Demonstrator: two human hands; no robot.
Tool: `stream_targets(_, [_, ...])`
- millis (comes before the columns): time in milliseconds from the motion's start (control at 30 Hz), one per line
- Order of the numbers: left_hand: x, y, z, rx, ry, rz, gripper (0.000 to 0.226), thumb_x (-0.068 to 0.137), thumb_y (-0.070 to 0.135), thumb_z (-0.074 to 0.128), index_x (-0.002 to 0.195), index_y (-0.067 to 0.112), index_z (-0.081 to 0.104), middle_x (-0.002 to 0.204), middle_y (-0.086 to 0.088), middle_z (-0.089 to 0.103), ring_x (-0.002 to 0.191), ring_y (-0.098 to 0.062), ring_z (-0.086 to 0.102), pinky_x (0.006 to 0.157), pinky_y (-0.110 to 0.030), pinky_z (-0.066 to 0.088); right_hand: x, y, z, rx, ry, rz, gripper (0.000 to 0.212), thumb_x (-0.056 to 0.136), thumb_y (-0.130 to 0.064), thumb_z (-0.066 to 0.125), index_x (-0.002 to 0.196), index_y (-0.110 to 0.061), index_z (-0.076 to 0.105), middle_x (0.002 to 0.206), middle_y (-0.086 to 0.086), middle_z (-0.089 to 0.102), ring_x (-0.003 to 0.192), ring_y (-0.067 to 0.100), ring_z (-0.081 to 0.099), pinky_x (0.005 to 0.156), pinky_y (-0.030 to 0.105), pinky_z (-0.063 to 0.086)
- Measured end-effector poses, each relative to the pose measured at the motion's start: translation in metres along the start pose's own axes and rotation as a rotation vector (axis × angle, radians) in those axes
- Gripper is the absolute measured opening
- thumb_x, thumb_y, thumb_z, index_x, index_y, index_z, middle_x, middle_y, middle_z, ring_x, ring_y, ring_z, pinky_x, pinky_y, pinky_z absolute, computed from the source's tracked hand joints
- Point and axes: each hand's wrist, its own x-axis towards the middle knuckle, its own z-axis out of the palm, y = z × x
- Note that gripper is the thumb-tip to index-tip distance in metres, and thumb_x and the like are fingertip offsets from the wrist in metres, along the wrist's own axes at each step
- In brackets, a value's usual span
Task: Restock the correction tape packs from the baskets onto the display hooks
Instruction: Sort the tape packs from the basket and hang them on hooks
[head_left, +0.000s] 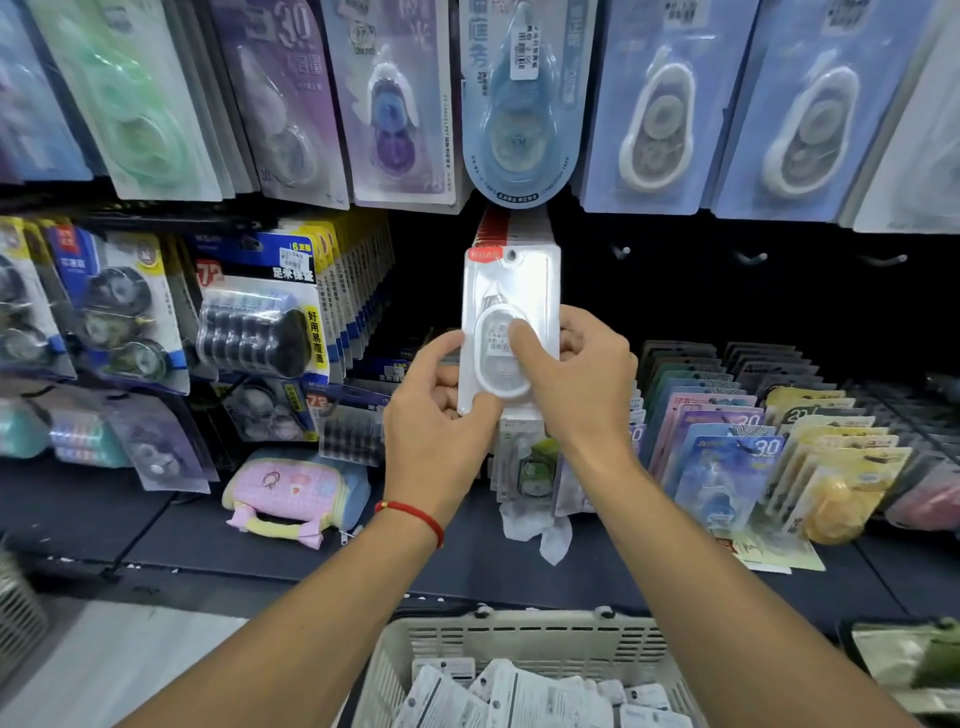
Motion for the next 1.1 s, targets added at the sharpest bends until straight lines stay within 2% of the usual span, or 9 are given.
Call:
stream_targets(233, [0.011,0.0,-0.003,-0.038,-0.107,-0.063,0.059,0.086,0.004,0.07,0.128,0.044,0.058,0.098,0.0,0.073,0.082,-0.034,0.071,0.074,-0.053,0.063,0.01,0.001,-0.009,-0.033,-0.058,-0.001,0.005,0.092,-0.036,0.077,0.096,-0.032,0.077,0.077,-0.008,0.076,0.065,0.009,0.065,0.062,0.024,0.051])
stream_targets(333, [0.01,-0.003,-0.002,-0.061,-0.101,-0.06,0.059,0.088,0.001,0.068,0.132,0.039,0.058,0.099,-0.002,0.072,0.081,-0.036,0.071,0.07,-0.043,0.064,0.011,0.001,-0.012,-0.065,-0.083,-0.055,0.003,0.094,-0.039,0.075,0.094,-0.036,0.076,0.074,0.003,0.073,0.058,0.009,0.053,0.058,0.023,0.046])
stream_targets(433, [0.006,-0.007,-0.001,-0.068,-0.09,-0.07,0.059,0.084,0.01,0.068,0.135,0.038,0.057,0.103,-0.006,0.072,0.081,-0.035,0.071,0.068,-0.033,0.062,0.016,0.003,-0.018,-0.112,-0.13,-0.034,0.029,0.095,-0.042,0.072,0.091,-0.014,0.077,0.073,0.017,0.069,0.061,0.013,0.049,0.062,0.03,0.044])
stream_targets(500, [0.011,-0.012,-0.001,-0.071,-0.1,-0.089,0.06,0.086,0.007,0.069,0.139,0.035,0.057,0.105,-0.004,0.073,0.082,-0.032,0.073,0.071,-0.034,0.064,0.021,0.006,-0.019,-0.172,-0.139,-0.018,0.032,0.096,-0.046,0.071,0.095,-0.015,0.077,0.07,0.007,0.069,0.061,0.007,0.051,0.064,0.029,0.043])
stream_targets(567, [0.018,-0.018,-0.002,-0.044,-0.152,-0.12,0.063,0.091,0.003,0.07,0.145,0.03,0.055,0.113,0.0,0.073,0.092,-0.025,0.075,0.081,-0.039,0.065,0.018,0.01,-0.014,-0.289,-0.148,-0.022,0.039,0.098,-0.049,0.069,0.128,-0.024,0.07,0.095,-0.01,0.074,0.079,0.001,0.061,0.073,0.03,0.048])
stream_targets(633, [0.02,-0.027,-0.006,0.037,-0.232,-0.126,0.068,0.093,0.007,0.071,0.152,0.035,0.049,0.128,0.006,0.068,0.109,-0.013,0.071,0.094,-0.036,0.062,0.006,0.02,-0.009,-0.507,-0.102,-0.154,0.067,0.1,-0.044,0.066,0.157,-0.018,0.042,0.14,0.0,0.055,0.115,0.014,0.055,0.087,0.03,0.045])
stream_targets(767, [0.023,-0.042,-0.015,0.176,-0.358,-0.139,0.077,0.096,0.011,0.068,0.158,0.045,0.037,0.157,0.011,0.048,0.145,-0.007,0.045,0.115,-0.043,0.048,-0.008,0.046,-0.01,-0.882,-0.271,-0.616,0.058,0.1,-0.026,0.066,0.155,-0.016,0.048,0.169,0.01,0.031,0.151,0.034,0.036,0.111,0.049,0.043])
stream_targets(933, [0.022,-0.042,-0.008,0.208,-0.455,-0.17,0.083,0.097,0.011,0.065,0.162,0.044,0.026,0.166,0.013,0.034,0.153,-0.005,0.032,0.118,-0.044,0.044,0.002,0.067,-0.019,-0.955,-0.498,-0.554,0.066,0.104,-0.023,0.057,0.164,-0.023,0.031,0.177,-0.005,-0.002,0.162,0.027,0.013,0.12,0.048,0.034])
stream_targets(1100, [0.0,-0.054,-0.015,0.58,-0.446,-0.136,0.064,0.095,0.009,0.064,0.153,0.025,0.046,0.141,0.002,0.054,0.129,-0.019,0.054,0.105,-0.035,0.049,-0.02,0.096,-0.051,-0.685,-0.412,-0.496,0.049,0.098,-0.01,0.059,0.147,-0.014,0.055,0.166,0.011,0.034,0.144,0.033,0.042,0.11,0.047,0.042])
